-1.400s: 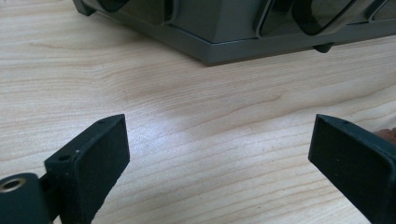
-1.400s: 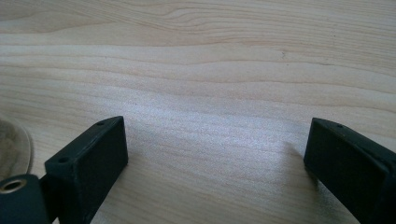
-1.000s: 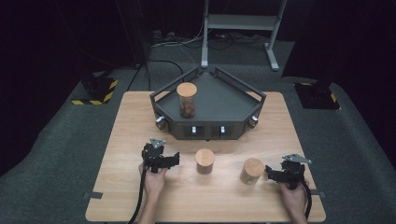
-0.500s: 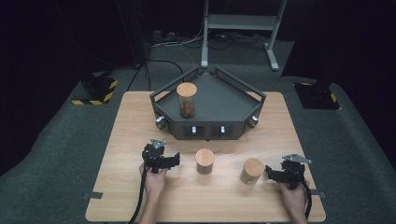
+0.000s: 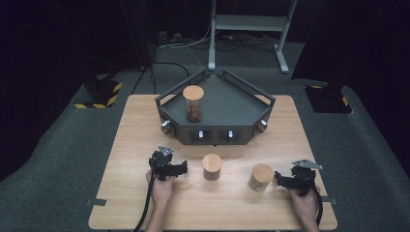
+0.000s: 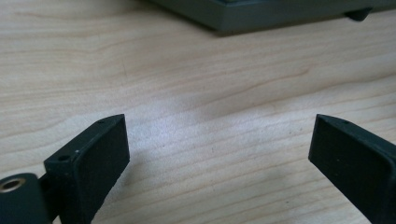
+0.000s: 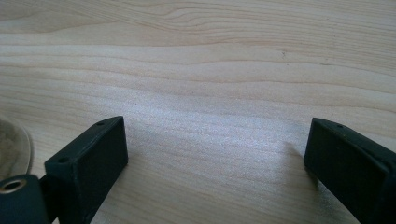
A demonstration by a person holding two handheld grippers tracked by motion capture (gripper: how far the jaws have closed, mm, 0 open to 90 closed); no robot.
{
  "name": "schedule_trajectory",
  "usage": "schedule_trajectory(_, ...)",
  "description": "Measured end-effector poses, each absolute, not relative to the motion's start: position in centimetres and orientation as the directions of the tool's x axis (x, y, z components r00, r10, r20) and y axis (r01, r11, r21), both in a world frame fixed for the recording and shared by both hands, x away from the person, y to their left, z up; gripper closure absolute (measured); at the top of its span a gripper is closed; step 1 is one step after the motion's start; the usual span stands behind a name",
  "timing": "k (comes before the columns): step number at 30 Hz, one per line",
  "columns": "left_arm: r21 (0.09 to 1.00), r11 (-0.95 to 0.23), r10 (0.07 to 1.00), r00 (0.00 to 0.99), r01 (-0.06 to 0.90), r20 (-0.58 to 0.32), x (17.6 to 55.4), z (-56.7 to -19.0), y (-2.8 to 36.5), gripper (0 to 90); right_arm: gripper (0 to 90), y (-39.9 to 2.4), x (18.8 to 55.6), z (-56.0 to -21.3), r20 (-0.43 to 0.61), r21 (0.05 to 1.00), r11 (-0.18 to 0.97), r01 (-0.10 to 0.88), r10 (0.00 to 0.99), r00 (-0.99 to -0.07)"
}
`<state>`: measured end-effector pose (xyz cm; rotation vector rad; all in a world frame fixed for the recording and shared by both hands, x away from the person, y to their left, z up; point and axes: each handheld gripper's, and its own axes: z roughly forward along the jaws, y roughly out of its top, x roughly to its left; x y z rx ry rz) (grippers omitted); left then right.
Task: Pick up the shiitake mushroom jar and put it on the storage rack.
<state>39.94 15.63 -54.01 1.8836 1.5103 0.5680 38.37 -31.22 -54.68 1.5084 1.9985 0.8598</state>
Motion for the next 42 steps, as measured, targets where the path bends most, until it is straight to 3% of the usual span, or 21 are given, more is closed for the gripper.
schedule_trajectory(11,0.724,-0.180,0.967,0.253,0.666,0.008,39.6,-54.7,15.1,5.4,6.0,-31.2,38.4,-54.7,-0.011,0.731,0.192,0.655,0.963,-0.270)
schedule_trajectory(19,0.724,-0.181,0.966,0.257,0.666,0.004,39.6,-54.7,15.1,5.1,1.9,-31.3,38.4,-54.7,-0.010,0.725,0.179,0.665,0.968,-0.250)
schedule_trajectory(42,0.722,-0.182,0.966,0.260,0.667,0.004,39.6,-54.7,15.1,4.2,4.9,-32.0,37.2,-51.7,0.079,0.788,0.111,0.606,0.958,-0.277)
